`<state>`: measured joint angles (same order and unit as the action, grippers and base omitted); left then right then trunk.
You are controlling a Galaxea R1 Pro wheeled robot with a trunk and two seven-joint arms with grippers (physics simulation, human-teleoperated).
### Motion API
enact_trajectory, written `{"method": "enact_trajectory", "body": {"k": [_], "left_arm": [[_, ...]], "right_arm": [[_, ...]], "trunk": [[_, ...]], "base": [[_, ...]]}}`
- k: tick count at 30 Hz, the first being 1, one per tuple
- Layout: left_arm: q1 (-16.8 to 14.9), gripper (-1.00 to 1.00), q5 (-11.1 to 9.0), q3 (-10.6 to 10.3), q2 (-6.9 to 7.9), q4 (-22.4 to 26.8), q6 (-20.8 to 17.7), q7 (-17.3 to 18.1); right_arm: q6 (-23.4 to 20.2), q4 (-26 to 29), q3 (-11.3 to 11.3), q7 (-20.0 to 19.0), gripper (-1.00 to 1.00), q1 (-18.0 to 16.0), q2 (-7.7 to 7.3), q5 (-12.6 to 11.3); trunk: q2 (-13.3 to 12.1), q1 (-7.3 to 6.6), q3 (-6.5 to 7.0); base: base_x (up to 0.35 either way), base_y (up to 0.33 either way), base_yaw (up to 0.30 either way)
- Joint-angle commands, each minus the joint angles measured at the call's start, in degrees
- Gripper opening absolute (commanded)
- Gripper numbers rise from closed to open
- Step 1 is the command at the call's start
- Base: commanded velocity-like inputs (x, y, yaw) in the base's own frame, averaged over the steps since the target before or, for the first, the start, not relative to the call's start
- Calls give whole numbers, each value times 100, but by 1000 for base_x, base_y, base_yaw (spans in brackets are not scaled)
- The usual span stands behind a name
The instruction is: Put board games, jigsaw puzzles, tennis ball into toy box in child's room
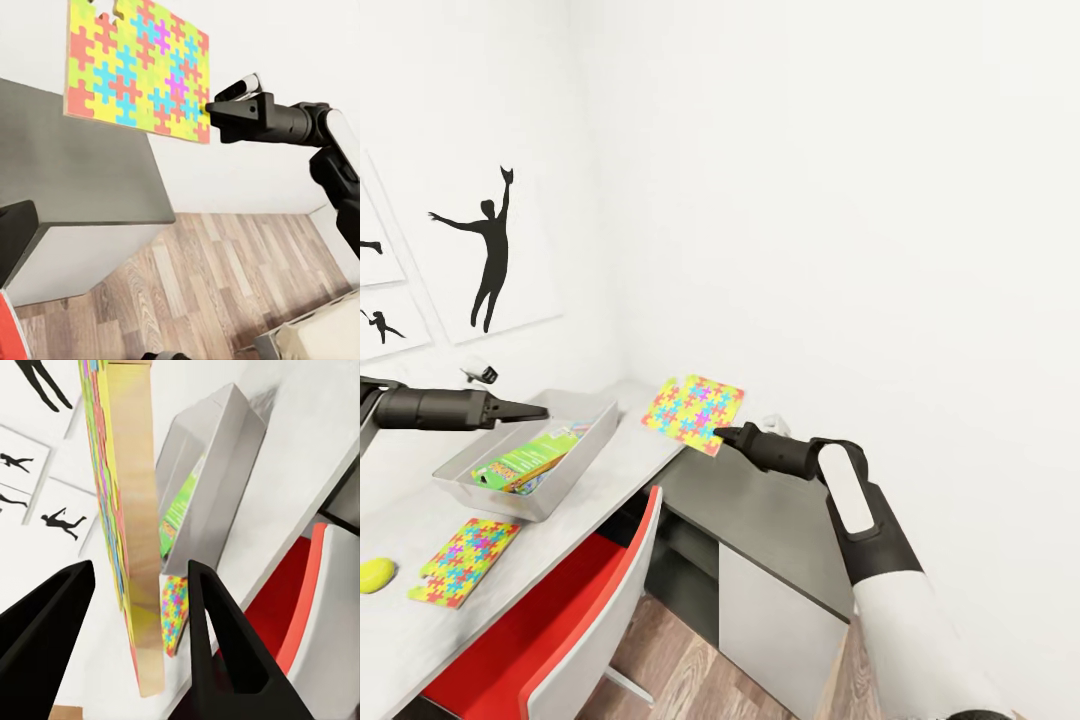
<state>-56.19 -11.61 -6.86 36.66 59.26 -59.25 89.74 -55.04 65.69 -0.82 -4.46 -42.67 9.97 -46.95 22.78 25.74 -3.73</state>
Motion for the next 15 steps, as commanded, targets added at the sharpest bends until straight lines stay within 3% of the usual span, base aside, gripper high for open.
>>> {"method": "enact_trajectory", "body": {"k": [1, 15], "left_arm": [[-9, 100, -6, -17, 27, -23, -61, 26], [-9, 100, -8, -16, 51, -59, -61, 26]], "right_arm": [[-22, -1, -7, -30, -100, -11, 3, 51], [65, -19, 11, -11, -100, -5, 3, 46]], "trunk": [[14, 4, -14], [14, 4, 42]], "base": [[0, 0, 16], [-111, 0, 230]]}}
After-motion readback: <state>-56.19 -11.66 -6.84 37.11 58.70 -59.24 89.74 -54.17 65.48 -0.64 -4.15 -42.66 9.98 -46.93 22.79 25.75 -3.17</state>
